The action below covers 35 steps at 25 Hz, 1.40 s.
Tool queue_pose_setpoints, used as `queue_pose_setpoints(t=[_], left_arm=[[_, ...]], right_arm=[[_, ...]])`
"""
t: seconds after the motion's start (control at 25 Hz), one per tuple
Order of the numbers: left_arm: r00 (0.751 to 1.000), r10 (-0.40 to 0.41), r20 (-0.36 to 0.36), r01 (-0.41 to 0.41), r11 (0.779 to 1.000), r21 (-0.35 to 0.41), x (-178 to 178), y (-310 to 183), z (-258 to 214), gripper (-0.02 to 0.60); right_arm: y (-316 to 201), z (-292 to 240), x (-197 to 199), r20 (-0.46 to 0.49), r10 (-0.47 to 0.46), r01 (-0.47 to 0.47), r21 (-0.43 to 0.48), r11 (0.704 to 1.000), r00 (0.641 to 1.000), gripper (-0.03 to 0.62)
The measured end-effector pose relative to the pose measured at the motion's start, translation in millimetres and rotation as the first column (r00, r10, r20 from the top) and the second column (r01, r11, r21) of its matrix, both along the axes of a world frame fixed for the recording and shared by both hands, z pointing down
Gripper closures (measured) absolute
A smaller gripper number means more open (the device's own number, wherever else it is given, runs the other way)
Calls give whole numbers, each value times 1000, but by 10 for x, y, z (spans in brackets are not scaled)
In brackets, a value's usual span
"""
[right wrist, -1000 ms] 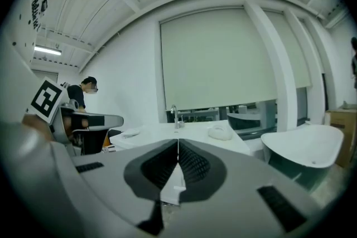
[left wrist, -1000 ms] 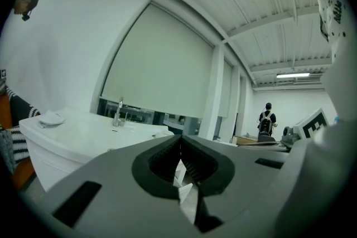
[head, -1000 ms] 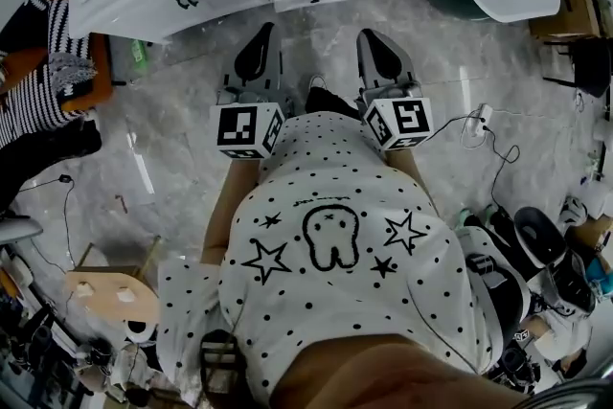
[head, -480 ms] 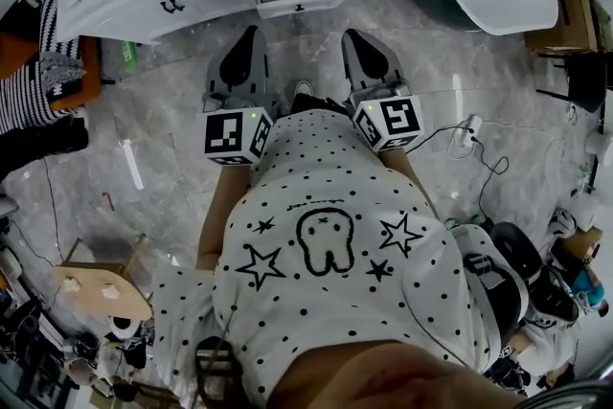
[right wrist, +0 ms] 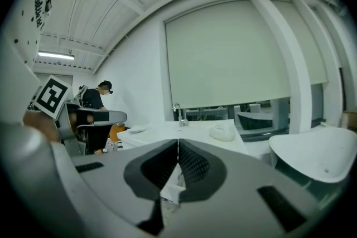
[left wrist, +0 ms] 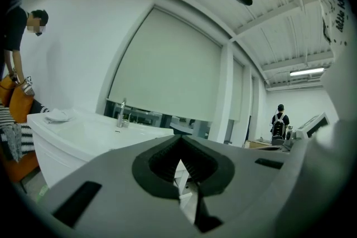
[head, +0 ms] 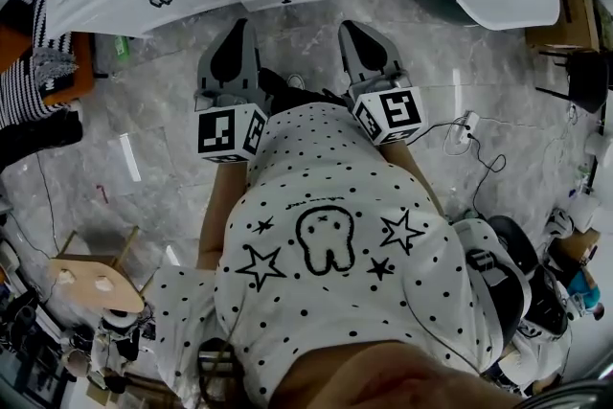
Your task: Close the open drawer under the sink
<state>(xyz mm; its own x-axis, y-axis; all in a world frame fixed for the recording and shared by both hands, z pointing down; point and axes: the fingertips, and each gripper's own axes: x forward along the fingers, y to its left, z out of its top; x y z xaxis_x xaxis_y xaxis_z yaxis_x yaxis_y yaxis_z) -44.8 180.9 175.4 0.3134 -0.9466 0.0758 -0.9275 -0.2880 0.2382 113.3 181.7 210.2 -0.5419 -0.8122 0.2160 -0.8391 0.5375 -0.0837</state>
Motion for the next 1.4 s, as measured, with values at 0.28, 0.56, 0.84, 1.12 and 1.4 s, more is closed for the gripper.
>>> queue_pose_setpoints(t=[0.28, 0.56, 0.84, 1.12, 1.4], left_arm=[[1000, -5, 1, 5, 1000, -12, -5, 3, 4, 575], [999, 35, -19, -35, 999, -5, 118, -19, -56, 575], [997, 73, -19, -73, 997, -13, -101, -501, -56, 575], [992, 128, 19, -128, 992, -3, -44, -636, -138, 575], [989, 145, 4, -145, 989, 13, -234, -1142, -254, 575]], right_arm=[[27, 32, 78, 8, 28, -28, -16, 999, 1000, 580], [82, 34, 154, -6, 56, -57, -28, 998, 998, 579], [-338, -54, -48, -29, 102, -102, -27, 994, 994, 579], [-453, -107, -67, -7, 143, -143, -14, 990, 990, 579], [-868, -170, -177, -6, 192, -192, -14, 981, 981, 579]])
